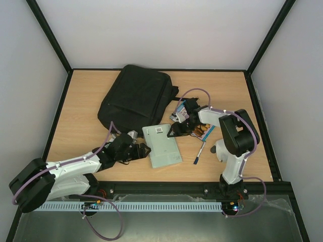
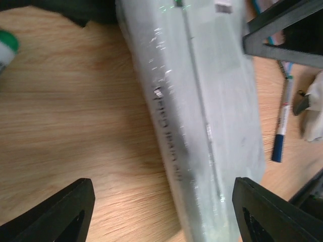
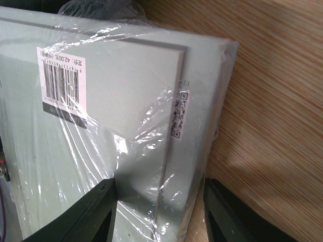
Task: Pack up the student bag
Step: Pick up the book from the center of the board.
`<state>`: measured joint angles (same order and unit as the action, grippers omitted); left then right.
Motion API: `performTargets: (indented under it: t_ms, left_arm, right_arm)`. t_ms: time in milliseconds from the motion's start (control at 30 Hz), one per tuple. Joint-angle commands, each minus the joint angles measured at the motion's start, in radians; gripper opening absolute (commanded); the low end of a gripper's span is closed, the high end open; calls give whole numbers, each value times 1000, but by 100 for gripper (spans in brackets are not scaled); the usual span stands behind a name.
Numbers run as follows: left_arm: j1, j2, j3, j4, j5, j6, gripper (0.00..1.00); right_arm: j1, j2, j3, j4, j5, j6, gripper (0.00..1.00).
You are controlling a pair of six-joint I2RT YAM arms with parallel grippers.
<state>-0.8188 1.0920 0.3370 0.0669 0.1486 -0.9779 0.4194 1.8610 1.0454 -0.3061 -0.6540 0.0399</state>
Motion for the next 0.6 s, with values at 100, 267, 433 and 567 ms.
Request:
performTargets:
  t_ms: [100, 267, 433, 567]
  left_arm:
    - [14, 37, -53, 226, 55, -43, 77]
    - [16, 77, -55, 305, 73, -67, 74]
    - [17, 166, -27, 362, 92, -95, 70]
    - [15, 218, -30, 451, 123, -139, 68]
  right_arm:
    - [6, 49, -15, -24, -6, -17, 48]
    - [7, 51, -14, -25, -8, -22, 48]
    - [6, 61, -12, -32, -15, -25, 48]
    - [6, 67, -9, -40, -21, -32, 48]
